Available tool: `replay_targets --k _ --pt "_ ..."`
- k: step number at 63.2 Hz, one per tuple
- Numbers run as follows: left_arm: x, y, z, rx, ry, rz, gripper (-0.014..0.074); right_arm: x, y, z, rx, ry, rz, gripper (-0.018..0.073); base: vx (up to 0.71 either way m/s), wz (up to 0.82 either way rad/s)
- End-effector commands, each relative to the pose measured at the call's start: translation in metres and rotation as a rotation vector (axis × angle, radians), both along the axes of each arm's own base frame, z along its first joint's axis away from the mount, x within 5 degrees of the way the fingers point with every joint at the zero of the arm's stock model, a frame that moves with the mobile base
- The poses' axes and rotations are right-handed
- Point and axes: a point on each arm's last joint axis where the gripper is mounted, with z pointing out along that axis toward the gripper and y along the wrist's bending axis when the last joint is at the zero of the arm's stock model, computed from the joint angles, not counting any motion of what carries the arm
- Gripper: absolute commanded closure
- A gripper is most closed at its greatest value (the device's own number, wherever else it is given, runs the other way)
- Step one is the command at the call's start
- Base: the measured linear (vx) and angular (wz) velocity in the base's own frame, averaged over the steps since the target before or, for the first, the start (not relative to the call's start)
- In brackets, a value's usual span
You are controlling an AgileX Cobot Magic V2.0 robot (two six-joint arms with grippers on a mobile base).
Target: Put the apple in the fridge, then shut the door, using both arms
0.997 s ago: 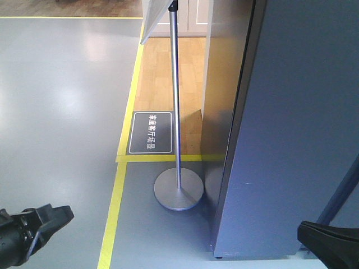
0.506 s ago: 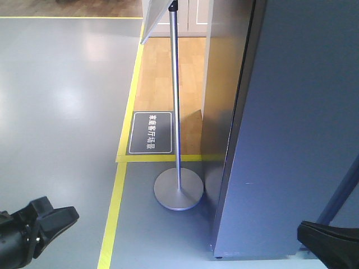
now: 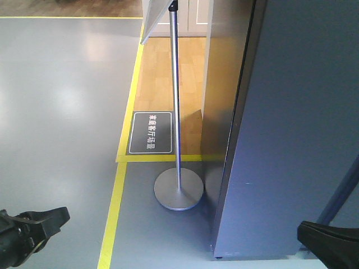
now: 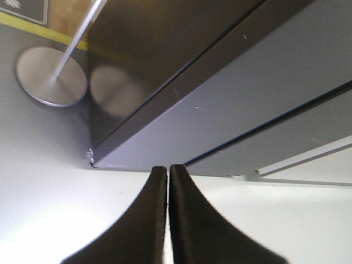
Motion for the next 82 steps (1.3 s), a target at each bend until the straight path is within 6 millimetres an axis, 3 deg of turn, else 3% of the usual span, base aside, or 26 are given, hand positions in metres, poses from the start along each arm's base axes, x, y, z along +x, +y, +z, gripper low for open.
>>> replay_targets --k 1,11,24,32,48,59,70,82 --pt "0.003 -0.002 0.01 -0.04 -0.032 0.009 0.0604 0.003 0.0 0.011 0.048 -0.039 -0.025 0.0564 0.0 0.0" --pt "0.003 0.0 0.007 0.069 -0.056 -0.021 0.0604 0.003 0.0 0.011 0.048 -0.039 -0.025 0.0564 0.0 0.0" --pt "-0.003 0.004 -0.004 0.556 -0.194 -0.336 0.0603 0.003 0.0 0.011 0.05 -0.038 -0.026 0.0563 0.0 0.0" --pt "-0.003 0.008 -0.007 0.72 -0.246 -0.417 0.0603 0.003 0.0 0.011 0.05 -0.038 -0.026 0.0563 0.0 0.0" --pt "0.008 0.026 0.002 0.838 -0.354 -0.16 0.0603 0.003 0.0 0.011 0.05 -0.038 -0.026 0.0563 0.0 0.0" --pt "-0.014 0.048 -0.018 0.798 -0.357 0.085 0.0603 0.003 0.0 0.011 0.05 -0.038 -0.026 0.0563 0.0 0.0" --pt "-0.043 0.063 -0.046 0.744 -0.347 0.221 0.0603 0.003 0.0 0.011 0.05 -0.038 -0.026 0.0563 0.0 0.0" --pt "-0.044 0.063 -0.039 0.71 -0.392 0.243 0.0603 0.003 0.0 0.011 0.05 -0.037 -0.024 0.0563 0.0 0.0"
